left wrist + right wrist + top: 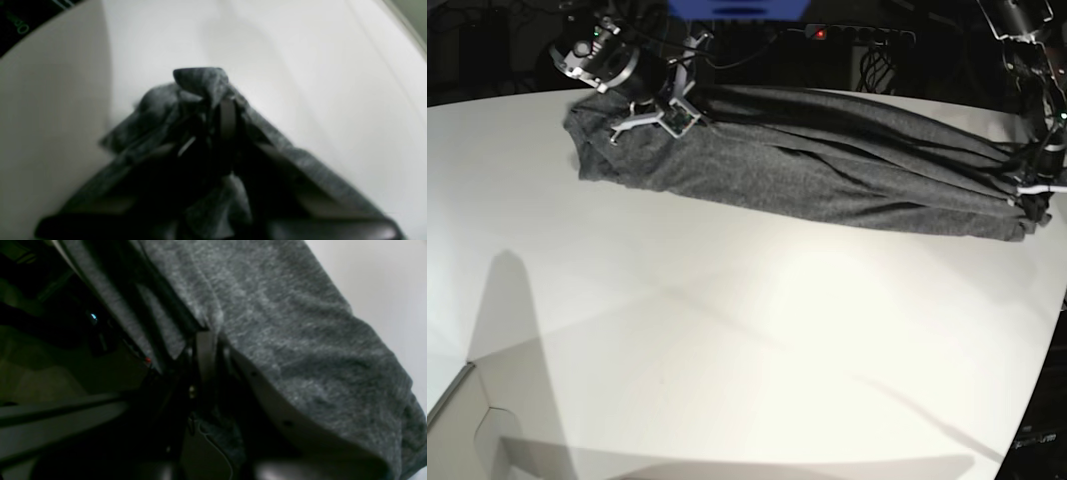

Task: Layout the t-shirt on the table in an organized manner, then fold the t-shirt properly
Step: 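Drag the folded shirt strip with both grippers toward the robot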

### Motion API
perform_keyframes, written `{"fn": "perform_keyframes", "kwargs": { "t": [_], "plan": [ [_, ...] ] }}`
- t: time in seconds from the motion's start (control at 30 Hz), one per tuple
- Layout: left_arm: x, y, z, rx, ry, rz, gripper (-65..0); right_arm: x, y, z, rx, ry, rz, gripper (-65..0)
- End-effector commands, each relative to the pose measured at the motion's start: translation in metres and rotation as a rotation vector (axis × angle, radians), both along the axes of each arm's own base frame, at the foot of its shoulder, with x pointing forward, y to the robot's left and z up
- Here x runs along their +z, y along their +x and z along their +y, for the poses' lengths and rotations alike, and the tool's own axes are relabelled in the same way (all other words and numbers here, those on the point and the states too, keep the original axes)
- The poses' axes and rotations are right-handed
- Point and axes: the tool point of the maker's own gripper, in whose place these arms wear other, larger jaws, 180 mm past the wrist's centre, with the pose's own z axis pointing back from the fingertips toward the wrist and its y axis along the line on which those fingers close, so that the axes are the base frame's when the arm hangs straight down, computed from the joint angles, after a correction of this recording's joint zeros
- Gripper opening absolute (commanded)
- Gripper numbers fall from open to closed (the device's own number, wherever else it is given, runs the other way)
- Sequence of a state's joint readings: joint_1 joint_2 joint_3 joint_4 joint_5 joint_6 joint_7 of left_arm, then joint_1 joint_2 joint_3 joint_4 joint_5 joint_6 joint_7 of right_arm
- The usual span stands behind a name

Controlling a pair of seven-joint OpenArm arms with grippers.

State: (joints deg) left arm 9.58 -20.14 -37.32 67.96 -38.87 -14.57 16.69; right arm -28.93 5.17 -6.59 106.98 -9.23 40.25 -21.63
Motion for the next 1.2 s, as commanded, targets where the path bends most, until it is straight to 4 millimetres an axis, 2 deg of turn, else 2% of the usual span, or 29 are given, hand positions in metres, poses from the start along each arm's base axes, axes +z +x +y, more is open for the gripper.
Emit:
{"fn": "perform_keyframes", "kwargs": {
  "t": [0.0,0.1,0.2,0.3,0.5,0.63,0.77,0.83,0.97,1.07,1.17],
  "plan": [
    [0.014,0.005,0.007,-0.011,0.019,-0.016,-59.1,0.007,0.004,0.001,-0.005,0.018,-0.027,-59.5],
    [0.003,0.0,0.002,-0.037,-0.017,0.057,-46.5,0.006,0.003,-0.002,0.0,0.01,-0.026,-52.4],
    [0.006,-0.011,0.019,0.004,-0.029,0.077,-36.2,0.006,0.002,0.0,0.007,0.011,-0.025,-48.6],
    [0.01,-0.023,0.036,0.053,-0.046,0.093,-29.8,0.007,0.002,0.0,0.007,0.011,-0.026,-48.0],
    [0.023,-0.047,0.069,0.156,-0.057,0.084,-25.3,0.006,0.002,0.001,0.008,0.013,-0.025,-48.0],
    [0.024,-0.047,0.069,0.155,-0.061,0.08,-21.3,0.007,0.002,0.002,0.007,0.016,-0.025,-48.0],
    [0.044,-0.04,0.065,0.132,-0.018,0.041,-18.1,0.007,0.002,0.002,0.007,0.016,-0.026,-48.0],
    [0.047,-0.043,0.06,0.121,-0.004,0.04,-16.6,0.007,0.003,0.002,0.007,0.016,-0.028,-48.0],
    [0.064,-0.039,0.056,0.088,0.042,0.018,-15.9,0.007,0.002,0.002,0.007,0.016,-0.026,-48.0],
    [0.061,-0.032,0.044,0.0,0.064,0.025,-16.0,0.007,0.003,0.002,0.006,0.018,-0.028,-48.0],
    [0.036,-0.029,0.034,-0.06,0.057,0.087,-16.0,0.008,0.004,0.002,0.006,0.018,-0.029,-48.0]
  ]
}}
